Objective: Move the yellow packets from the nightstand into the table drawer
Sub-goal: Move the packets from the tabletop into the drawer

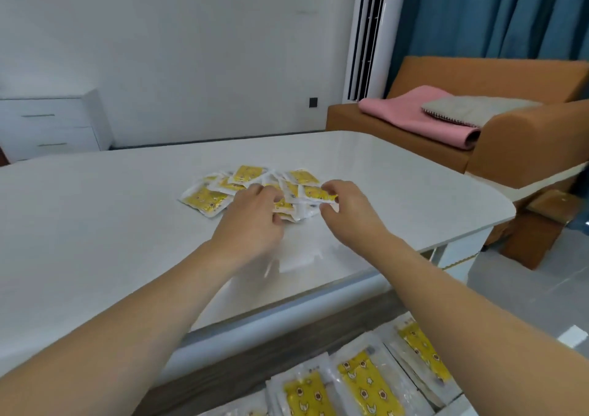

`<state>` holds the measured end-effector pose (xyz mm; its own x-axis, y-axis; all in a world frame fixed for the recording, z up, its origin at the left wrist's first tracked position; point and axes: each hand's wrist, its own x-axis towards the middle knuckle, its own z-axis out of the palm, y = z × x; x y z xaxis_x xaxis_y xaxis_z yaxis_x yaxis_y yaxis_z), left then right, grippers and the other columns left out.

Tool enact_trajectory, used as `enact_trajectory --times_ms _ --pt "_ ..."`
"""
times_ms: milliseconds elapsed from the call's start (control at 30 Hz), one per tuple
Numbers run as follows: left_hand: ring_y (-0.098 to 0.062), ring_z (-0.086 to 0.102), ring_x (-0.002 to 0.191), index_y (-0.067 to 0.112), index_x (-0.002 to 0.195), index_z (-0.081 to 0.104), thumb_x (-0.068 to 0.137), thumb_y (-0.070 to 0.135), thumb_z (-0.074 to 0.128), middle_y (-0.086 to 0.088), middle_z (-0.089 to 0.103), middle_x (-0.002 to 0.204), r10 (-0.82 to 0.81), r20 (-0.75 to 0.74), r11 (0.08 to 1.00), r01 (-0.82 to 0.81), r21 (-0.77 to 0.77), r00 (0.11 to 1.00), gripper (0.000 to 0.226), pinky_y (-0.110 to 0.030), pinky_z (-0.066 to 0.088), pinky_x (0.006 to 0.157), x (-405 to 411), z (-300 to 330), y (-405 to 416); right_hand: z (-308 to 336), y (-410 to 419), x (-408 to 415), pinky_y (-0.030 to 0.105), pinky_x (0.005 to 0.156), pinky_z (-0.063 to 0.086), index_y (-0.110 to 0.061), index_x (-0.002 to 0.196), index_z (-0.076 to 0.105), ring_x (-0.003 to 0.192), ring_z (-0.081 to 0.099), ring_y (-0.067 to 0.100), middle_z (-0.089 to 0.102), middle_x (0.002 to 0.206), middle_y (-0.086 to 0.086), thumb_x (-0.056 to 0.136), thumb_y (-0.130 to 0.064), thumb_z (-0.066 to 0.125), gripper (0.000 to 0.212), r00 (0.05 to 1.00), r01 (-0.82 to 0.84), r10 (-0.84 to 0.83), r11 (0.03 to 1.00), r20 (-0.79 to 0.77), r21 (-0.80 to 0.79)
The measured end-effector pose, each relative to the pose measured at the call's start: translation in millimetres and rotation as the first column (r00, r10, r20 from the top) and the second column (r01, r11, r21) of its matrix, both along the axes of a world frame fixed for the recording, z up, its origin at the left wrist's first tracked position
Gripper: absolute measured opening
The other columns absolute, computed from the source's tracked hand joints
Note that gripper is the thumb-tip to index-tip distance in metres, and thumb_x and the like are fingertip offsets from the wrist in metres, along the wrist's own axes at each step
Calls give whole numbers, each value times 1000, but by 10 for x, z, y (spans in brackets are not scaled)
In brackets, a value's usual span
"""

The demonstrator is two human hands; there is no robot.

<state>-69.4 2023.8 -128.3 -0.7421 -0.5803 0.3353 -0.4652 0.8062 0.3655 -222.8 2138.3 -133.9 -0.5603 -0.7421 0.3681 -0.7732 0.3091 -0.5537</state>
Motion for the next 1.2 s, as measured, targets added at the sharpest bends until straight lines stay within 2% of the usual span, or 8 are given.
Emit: enact_trajectory --times_ms 200,333,567,733,833,967,1067,1200 --pt "-29 28 135 20 142 42 89 25 50 -5 37 149 42 22 994 -39 -105 999 54 -40 27 113 -312 -263 -627 -428 -500 -459 43 117 19 -19 147 34 144 25 22 28 157 5 99 -40 42 53 991 127 -114 974 -76 189" --pt "-18 12 146 29 152 25 80 39 22 5 26 157 -102 140 976 126 -176 985 72 -43 -1 122 -509 -425 -831 -418 -727 -758 54 118 -4 -29 155 18 150 7 17 13 163 -2 102 -39 30 55 995 95 -78 951 -69 294" --pt "-12 17 144 29 124 48 83 42 19 12 37 150 -141 111 961 163 -222 984 52 -41 -8 121 -605 -525 -911 -421 -1026 -1052 43 104 23 -28 130 54 122 36 27 42 129 4 95 -47 30 47 937 314 -222 874 -269 370" --pt "-12 29 131 32 131 42 83 35 25 12 48 127 -185 89 966 198 -167 979 51 -38 -4 121 -623 -514 -899 -453 -1082 -1140 54 118 3 -36 150 29 147 17 18 27 158 -10 100 -36 29 50 987 73 -17 932 -160 356" --pt "-13 27 122 35 136 44 80 44 12 12 40 126 -152 94 951 171 -257 984 65 -35 10 113 -601 -534 -884 -423 -1068 -1140 51 114 19 -35 137 50 135 37 22 45 146 -7 99 -39 28 44 977 112 -32 919 -211 377" --pt "-11 15 144 33 111 53 79 47 20 14 37 145 -224 56 953 231 -198 973 49 -33 -9 119 -581 -523 -898 -390 -975 -1041 44 99 35 -23 108 58 110 50 27 54 116 3 95 -42 33 34 941 271 -178 905 -288 327" --pt "-10 23 144 31 108 48 83 46 30 14 47 140 -252 74 958 259 -122 965 34 -38 -10 121 -587 -500 -896 -394 -879 -1013 46 99 35 -25 123 51 114 44 27 48 122 3 94 -44 33 39 927 331 -234 878 -292 345" --pt "-17 28 124 41 140 36 75 76 21 14 35 115 -226 121 951 246 -185 967 76 -36 11 117 -554 -482 -851 -401 -679 -1040 44 106 32 -32 135 48 123 35 27 37 130 4 96 -46 32 45 955 274 -204 881 -214 386"
